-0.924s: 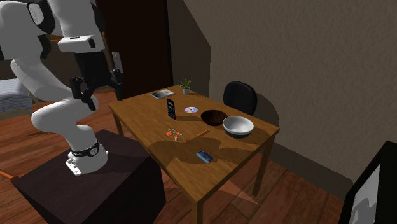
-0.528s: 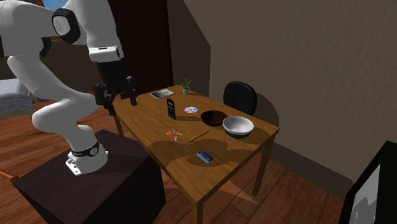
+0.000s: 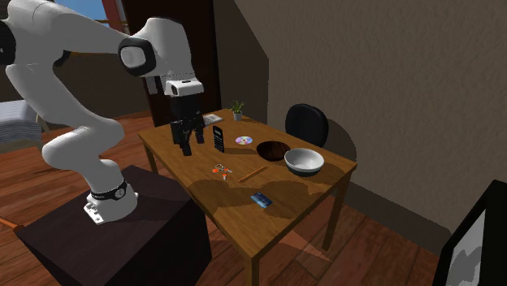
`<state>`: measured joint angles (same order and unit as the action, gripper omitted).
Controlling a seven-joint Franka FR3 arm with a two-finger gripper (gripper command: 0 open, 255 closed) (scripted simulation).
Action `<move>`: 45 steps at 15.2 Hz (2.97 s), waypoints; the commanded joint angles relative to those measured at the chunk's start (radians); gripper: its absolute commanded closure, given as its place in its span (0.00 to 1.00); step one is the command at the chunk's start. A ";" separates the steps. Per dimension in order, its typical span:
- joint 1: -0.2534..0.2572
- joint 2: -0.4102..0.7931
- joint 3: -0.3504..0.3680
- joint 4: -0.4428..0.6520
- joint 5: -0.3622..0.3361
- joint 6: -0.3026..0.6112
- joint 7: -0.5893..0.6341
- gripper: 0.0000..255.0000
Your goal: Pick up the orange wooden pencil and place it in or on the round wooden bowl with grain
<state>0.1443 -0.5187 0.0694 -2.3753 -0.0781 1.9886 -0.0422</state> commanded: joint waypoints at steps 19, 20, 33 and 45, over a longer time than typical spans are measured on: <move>0.165 0.538 0.208 0.127 -0.196 0.356 -0.070 0.00; 0.174 0.566 0.216 0.137 -0.215 0.367 -0.068 0.00; 0.272 0.840 0.232 0.228 -0.437 0.487 -0.011 0.00; 0.275 0.869 0.219 0.232 -0.460 0.510 0.004 1.00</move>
<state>0.4196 0.3507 0.2887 -2.1430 -0.5383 2.4987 -0.0377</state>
